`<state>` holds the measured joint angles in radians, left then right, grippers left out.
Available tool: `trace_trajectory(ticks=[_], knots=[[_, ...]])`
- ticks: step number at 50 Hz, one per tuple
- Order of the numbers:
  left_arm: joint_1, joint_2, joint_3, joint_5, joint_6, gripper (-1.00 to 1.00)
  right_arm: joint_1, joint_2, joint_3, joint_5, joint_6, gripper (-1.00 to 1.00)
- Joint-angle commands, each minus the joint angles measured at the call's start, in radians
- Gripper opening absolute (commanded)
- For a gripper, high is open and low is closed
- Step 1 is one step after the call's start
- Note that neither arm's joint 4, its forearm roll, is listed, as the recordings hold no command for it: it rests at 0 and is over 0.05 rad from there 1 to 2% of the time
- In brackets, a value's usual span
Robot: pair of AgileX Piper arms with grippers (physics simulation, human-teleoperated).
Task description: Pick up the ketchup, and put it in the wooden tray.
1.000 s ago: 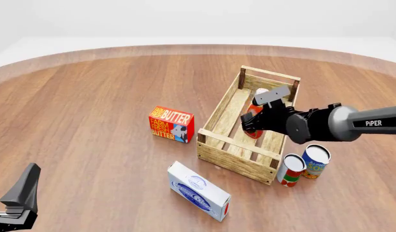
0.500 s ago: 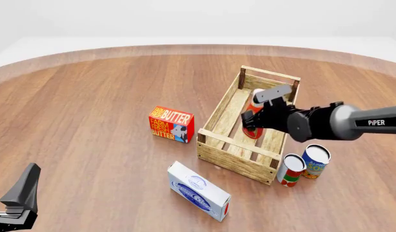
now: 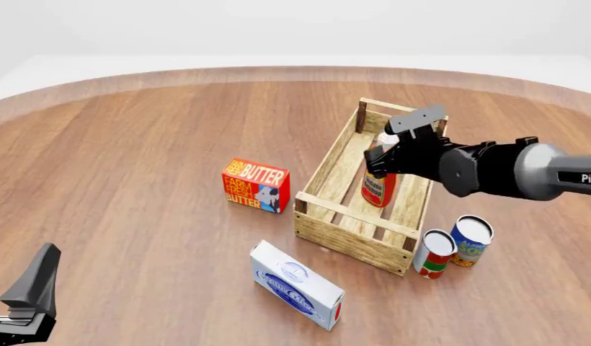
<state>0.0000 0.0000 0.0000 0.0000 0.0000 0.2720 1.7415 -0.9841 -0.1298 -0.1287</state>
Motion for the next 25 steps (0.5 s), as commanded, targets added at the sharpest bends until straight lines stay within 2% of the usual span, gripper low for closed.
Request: trace_trajectory(ticks=[1, 10, 25], knots=[[0.0, 0.0, 0.0, 0.0, 0.0, 1.0, 0.001, -0.044, -0.021, 0.038, -0.009, 1.0], [0.0, 0.0, 0.0, 0.0, 0.0, 1.0, 0.004, -0.086, -0.029, 0.067, -0.018, 1.0], [0.0, 0.0, 0.0, 0.0, 0.0, 1.0, 0.026, -0.181, -0.013, 0.103, -0.002, 1.0]])
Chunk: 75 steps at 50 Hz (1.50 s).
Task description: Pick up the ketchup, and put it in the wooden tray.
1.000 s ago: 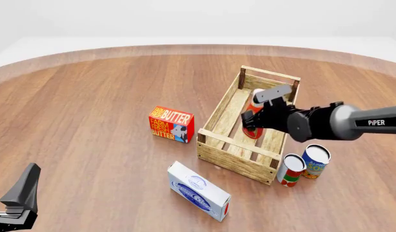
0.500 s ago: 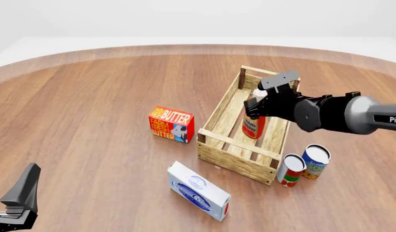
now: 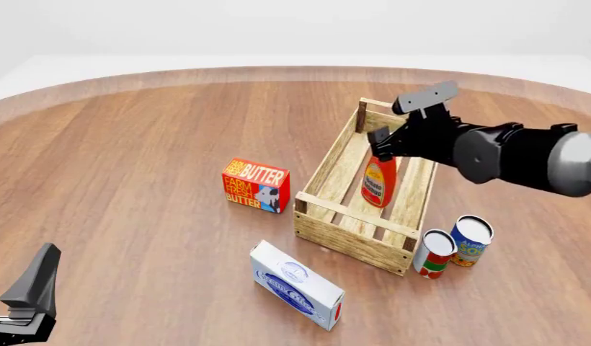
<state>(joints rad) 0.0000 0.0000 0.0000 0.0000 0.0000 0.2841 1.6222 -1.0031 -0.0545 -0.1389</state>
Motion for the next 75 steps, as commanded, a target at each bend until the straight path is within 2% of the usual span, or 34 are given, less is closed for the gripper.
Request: trace_trajectory(ticks=[1, 23, 25, 27, 29, 31, 42, 53, 66, 70, 75], knots=[[0.0, 0.0, 0.0, 0.0, 0.0, 1.0, 0.016, -0.067, 0.007, 0.029, 0.01, 1.0], [0.0, 0.0, 0.0, 0.0, 0.0, 1.0, 0.023, -0.215, 0.106, 0.04, 0.015, 1.0], [0.0, 0.0, 0.0, 0.0, 0.0, 1.0, 0.035, -0.23, 0.121, 0.044, 0.039, 1.0], [0.0, 0.0, 0.0, 0.0, 0.0, 1.0, 0.03, -0.255, 0.143, 0.042, 0.026, 1.0], [0.0, 0.0, 0.0, 0.0, 0.0, 1.0, 0.046, -0.259, 0.149, 0.05, 0.058, 1.0], [0.0, 0.0, 0.0, 0.0, 0.0, 1.0, 0.042, -0.274, 0.166, 0.045, 0.049, 1.0], [0.0, 0.0, 0.0, 0.0, 0.0, 1.0, 0.045, -0.385, 0.276, 0.041, 0.054, 1.0], [0.0, 0.0, 0.0, 0.0, 0.0, 1.0, 0.022, -0.509, 0.363, 0.08, 0.038, 1.0], [0.0, 0.0, 0.0, 0.0, 0.0, 1.0, -0.035, -0.669, 0.568, 0.071, 0.051, 1.0], [0.0, 0.0, 0.0, 0.0, 0.0, 1.0, -0.045, -0.707, 0.602, 0.086, 0.061, 1.0], [0.0, 0.0, 0.0, 0.0, 0.0, 1.0, -0.052, -0.821, 0.628, 0.177, 0.065, 1.0]])
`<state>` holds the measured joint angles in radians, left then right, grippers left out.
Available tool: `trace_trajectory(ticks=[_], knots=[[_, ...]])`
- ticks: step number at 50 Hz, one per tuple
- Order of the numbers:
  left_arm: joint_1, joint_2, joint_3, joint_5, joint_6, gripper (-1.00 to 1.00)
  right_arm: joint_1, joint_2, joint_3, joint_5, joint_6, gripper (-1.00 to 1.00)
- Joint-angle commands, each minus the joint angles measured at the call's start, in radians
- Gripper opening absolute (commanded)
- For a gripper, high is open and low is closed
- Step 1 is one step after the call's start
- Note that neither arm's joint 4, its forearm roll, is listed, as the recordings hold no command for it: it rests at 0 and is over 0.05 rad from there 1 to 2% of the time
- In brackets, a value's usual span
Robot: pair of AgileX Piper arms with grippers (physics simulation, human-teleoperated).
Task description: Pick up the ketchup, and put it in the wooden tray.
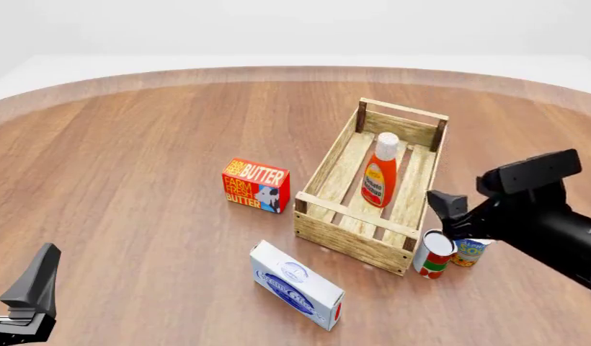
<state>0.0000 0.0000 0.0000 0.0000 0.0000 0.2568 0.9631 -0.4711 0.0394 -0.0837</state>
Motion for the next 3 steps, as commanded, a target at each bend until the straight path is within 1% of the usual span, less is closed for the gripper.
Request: trace_trajectory(ticks=[1, 3], knots=[[0.0, 0.0, 0.0, 0.0, 0.0, 1.0, -0.027, -0.18, 0.101, 0.098, 0.006, 1.0], [0.0, 0.0, 0.0, 0.0, 0.0, 1.0, -0.026, -0.232, 0.108, 0.143, 0.01, 1.0]])
